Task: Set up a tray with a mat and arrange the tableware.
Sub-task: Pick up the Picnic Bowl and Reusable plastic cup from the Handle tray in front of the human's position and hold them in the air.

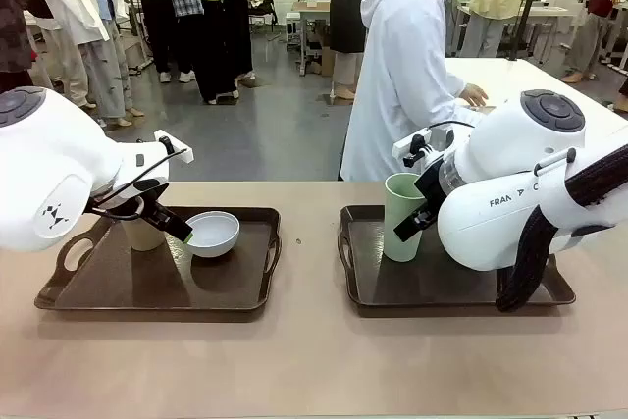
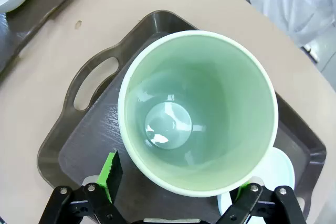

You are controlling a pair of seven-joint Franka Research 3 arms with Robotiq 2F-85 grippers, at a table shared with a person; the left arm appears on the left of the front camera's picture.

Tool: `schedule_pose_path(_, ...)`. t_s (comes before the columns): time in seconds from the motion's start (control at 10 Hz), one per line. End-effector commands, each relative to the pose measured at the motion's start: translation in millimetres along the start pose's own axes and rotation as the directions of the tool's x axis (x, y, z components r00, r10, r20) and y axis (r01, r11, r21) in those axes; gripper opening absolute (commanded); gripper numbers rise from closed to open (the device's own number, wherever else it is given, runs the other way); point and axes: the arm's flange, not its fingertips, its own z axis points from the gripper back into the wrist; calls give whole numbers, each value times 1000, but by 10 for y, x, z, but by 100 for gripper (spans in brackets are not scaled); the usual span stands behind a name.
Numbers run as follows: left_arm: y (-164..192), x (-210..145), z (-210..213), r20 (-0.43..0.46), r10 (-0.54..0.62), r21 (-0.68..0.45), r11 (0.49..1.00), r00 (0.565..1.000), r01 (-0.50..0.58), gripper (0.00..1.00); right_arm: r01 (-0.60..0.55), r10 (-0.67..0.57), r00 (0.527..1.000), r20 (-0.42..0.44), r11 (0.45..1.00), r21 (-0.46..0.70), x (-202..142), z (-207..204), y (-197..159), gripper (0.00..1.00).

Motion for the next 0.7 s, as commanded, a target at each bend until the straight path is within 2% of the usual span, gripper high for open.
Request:
schedule_pose_path(0.0, 1, 6, 8, 3, 0, 1, 1000, 1000, 0, 100, 0, 0, 1000, 0, 1000, 0, 0, 0, 0, 100)
schedule_pose_path(0.6, 1, 6, 8, 3, 0, 1, 1000, 1000, 0, 100, 0, 0, 1000, 0, 1000, 0, 0, 0, 0, 100)
